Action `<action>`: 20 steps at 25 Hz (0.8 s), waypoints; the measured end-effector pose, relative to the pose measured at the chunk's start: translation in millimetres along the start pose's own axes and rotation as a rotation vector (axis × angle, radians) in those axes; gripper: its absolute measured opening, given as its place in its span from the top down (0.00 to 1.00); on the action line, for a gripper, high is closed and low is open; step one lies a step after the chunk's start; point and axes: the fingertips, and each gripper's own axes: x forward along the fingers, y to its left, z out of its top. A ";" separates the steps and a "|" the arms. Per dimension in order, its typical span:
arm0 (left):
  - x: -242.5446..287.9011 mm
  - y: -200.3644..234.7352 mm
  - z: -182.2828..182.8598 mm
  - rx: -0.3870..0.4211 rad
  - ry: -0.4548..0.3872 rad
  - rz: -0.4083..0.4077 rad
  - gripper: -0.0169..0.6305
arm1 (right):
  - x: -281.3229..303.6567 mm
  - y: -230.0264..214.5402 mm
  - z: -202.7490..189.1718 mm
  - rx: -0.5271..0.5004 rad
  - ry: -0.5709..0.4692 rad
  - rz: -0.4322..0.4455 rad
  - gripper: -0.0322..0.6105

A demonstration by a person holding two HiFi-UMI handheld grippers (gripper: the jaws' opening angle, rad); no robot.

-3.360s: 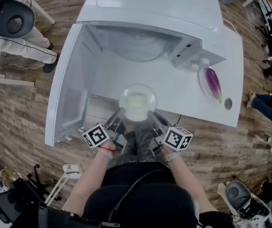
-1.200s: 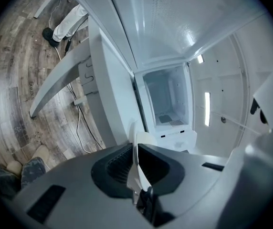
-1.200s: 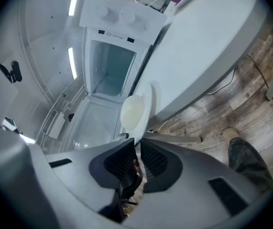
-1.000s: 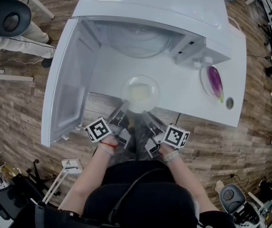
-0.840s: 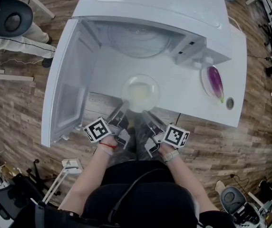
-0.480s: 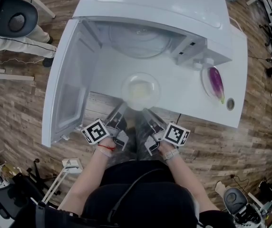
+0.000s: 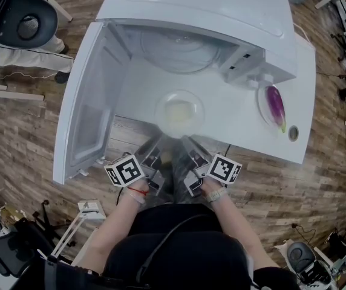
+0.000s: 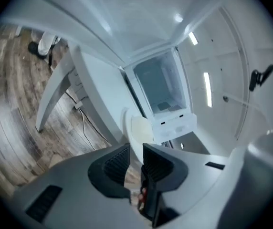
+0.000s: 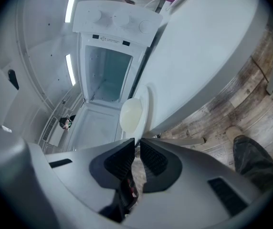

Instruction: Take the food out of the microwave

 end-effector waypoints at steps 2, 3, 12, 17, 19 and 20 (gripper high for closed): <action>-1.9 -5.0 -0.9 0.122 0.023 0.030 0.84 | -2.4 -0.8 1.4 -0.005 -0.005 -0.017 0.87; -2.8 -8.4 -0.8 0.168 0.029 0.032 0.84 | -3.4 -0.5 1.5 -0.006 -0.009 -0.016 0.87; -6.3 -30.6 6.0 0.267 0.012 -0.028 0.96 | -15.8 -0.7 -1.5 -0.026 -0.019 -0.002 0.87; -7.7 -43.1 3.9 0.347 0.022 -0.057 0.96 | -27.8 1.3 1.9 -0.074 -0.039 -0.007 0.87; -8.3 -47.2 2.2 0.369 0.025 -0.064 0.96 | -30.2 7.3 2.4 -0.126 -0.033 0.003 0.87; -8.5 -48.7 1.5 0.378 0.026 -0.067 0.96 | -30.6 11.0 2.2 -0.157 -0.027 0.009 0.88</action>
